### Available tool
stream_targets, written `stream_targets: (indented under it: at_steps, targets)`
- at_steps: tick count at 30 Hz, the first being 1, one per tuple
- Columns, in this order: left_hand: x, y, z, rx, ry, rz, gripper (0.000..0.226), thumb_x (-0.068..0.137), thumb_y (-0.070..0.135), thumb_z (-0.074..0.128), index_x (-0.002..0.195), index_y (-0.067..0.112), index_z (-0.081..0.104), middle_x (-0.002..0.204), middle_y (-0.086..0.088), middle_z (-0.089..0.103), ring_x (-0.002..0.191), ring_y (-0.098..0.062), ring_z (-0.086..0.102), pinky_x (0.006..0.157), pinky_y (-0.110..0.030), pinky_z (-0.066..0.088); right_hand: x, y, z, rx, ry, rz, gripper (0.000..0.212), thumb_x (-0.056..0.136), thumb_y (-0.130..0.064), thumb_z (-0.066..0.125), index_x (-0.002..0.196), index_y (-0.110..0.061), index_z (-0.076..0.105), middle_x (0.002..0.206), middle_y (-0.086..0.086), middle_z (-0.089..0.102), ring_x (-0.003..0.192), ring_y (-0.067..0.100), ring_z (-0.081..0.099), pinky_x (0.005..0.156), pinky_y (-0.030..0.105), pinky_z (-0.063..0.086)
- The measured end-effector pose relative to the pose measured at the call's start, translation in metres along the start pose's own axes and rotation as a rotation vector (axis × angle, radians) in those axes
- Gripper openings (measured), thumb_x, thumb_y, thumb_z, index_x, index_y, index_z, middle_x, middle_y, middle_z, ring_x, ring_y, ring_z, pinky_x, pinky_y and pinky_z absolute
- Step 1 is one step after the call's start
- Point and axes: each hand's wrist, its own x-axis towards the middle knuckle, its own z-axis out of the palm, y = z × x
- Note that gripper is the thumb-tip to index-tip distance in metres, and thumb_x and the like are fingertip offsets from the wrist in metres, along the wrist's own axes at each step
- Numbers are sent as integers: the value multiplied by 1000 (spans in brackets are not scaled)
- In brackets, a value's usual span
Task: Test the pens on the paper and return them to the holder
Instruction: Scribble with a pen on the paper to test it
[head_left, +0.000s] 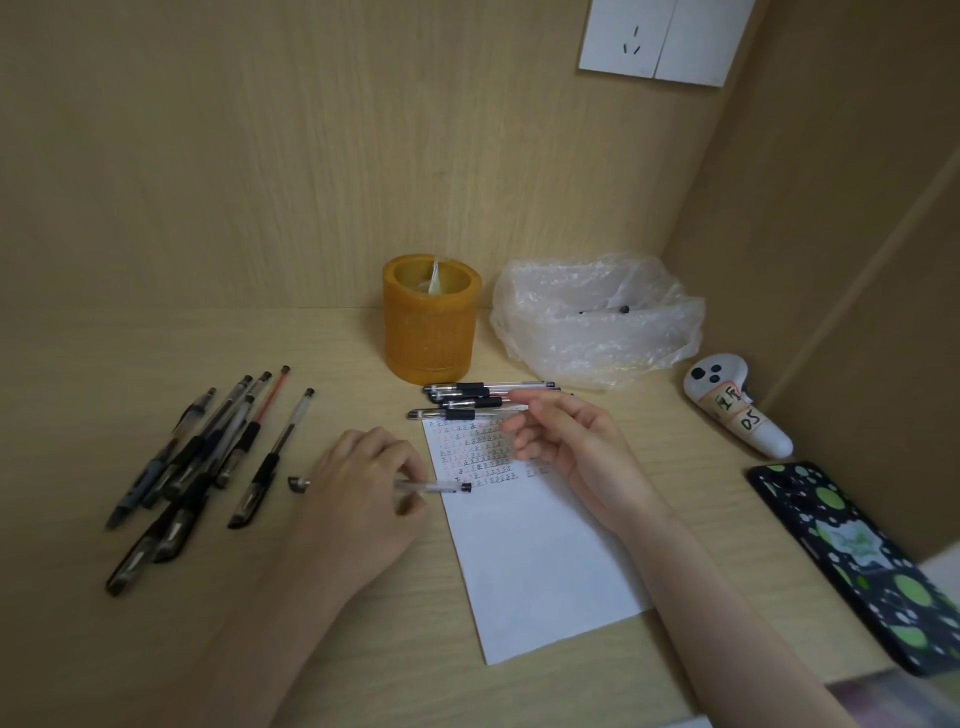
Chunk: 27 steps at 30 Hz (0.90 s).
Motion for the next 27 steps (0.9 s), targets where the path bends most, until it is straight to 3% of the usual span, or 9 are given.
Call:
stream_targets:
  at_steps: [3,7,10,12,14,17,20,23,27]
  targets:
    - [1,-2,1,-3,80,30,11,80,29,68,82,30,56,89,17,50,92,-4,38,80,-21,31,0,0,0,-4,-4,2,22,94,-6,47,107,2,62,77,12,69,60,14,61,60,22,53]
    - [3,4,3,-81,155,104,9,82,29,64,87,25,58,86,17,54,84,-3,46,73,-17,35,-2,1,1,-179,-41,-36,35,94,-34,52,108,-5,66,65,5,61,51,15,48,51,23,42]
    - [3,10,5,-110,156,155,10,82,29,65,89,26,58,84,18,57,77,-1,52,71,-19,38,-5,0,3,-231,-153,-75,43,84,-48,65,108,-13,69,63,3,59,50,14,46,50,23,39]
    - [3,13,5,-146,173,186,11,82,31,63,91,26,59,84,18,59,74,1,53,69,-23,44,-8,-2,5,-243,-212,-63,35,79,-37,73,104,-12,70,62,2,61,50,11,50,49,21,41]
    - [1,17,5,-188,178,183,13,84,36,57,93,27,59,88,19,58,76,2,55,66,-17,44,-9,-1,7,-268,-218,-44,17,81,-17,72,95,-7,72,61,2,63,52,11,55,49,20,44]
    - [0,19,5,-229,179,165,19,84,45,49,97,32,54,88,20,54,82,3,54,64,-16,44,-9,0,7,-236,-196,-44,8,82,-8,68,87,-6,73,63,4,65,55,13,58,50,22,47]
    - [0,19,6,-241,164,89,26,87,45,47,107,29,52,84,15,59,72,-4,57,59,-23,46,-6,-2,4,-149,-109,-79,13,80,-14,69,87,-3,71,63,7,65,54,15,57,51,23,47]
    - [1,19,7,-244,128,63,20,93,36,46,102,22,57,91,13,61,77,-5,55,64,-24,44,-4,-3,0,-83,-49,-118,37,70,-33,81,89,-3,71,65,8,65,54,15,56,52,23,47]
    - [1,21,10,-218,87,84,18,95,27,46,107,19,57,97,10,57,82,-6,53,71,-29,47,-2,-2,-1,-62,-22,-125,42,66,-39,82,88,-5,71,66,7,64,56,15,55,53,23,47]
